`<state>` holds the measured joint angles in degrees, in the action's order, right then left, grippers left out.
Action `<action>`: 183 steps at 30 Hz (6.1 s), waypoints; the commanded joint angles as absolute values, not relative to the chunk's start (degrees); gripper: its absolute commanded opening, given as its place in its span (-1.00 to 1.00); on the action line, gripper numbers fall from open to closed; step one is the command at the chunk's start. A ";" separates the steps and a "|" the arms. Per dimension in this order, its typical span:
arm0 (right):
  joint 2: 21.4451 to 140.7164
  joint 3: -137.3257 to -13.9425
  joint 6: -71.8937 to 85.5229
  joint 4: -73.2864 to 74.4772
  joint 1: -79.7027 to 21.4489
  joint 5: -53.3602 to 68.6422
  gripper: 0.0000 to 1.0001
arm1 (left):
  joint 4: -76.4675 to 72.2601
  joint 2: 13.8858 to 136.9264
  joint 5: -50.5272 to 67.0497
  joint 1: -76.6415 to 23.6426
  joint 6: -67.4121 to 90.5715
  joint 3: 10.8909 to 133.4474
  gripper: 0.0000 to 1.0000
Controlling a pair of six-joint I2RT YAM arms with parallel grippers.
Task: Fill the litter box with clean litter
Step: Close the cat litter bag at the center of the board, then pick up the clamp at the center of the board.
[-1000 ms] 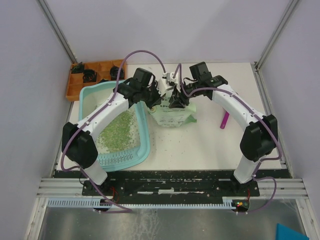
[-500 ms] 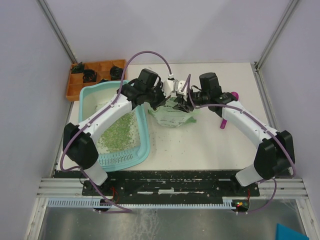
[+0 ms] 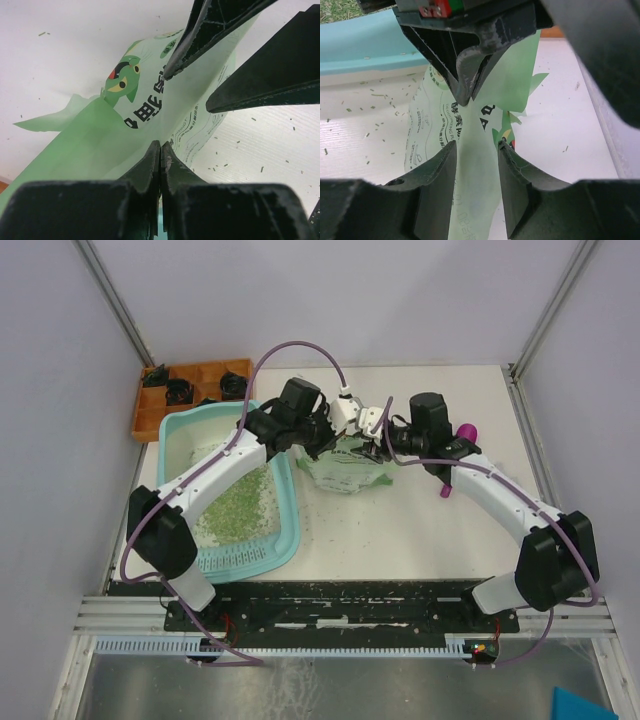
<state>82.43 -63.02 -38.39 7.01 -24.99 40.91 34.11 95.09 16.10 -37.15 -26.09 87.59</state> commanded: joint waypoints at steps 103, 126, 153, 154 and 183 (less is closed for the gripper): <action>86.48 -67.08 -49.35 32.59 -11.44 37.58 -0.96 | 37.85 97.81 1.50 -37.27 -36.26 93.94 -0.95; 92.83 -68.83 -53.72 33.94 1.31 36.63 -0.96 | 37.97 94.06 0.22 -33.99 -35.15 94.48 -0.95; 92.11 -75.50 -50.69 41.10 17.80 41.72 -0.96 | 37.42 94.34 1.78 -34.43 -34.06 94.86 -0.95; 91.85 -77.14 -49.24 42.41 18.13 42.15 -0.96 | 37.20 94.18 1.90 -34.52 -33.90 94.72 -0.95; 98.84 -94.98 -22.07 66.12 29.93 17.02 -0.15 | 24.37 87.22 0.38 -36.39 -25.51 82.75 -0.95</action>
<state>97.97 -94.89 -23.16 68.12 26.50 16.49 30.52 91.92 3.38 -36.93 -27.70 81.89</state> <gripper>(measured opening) 0.441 0.050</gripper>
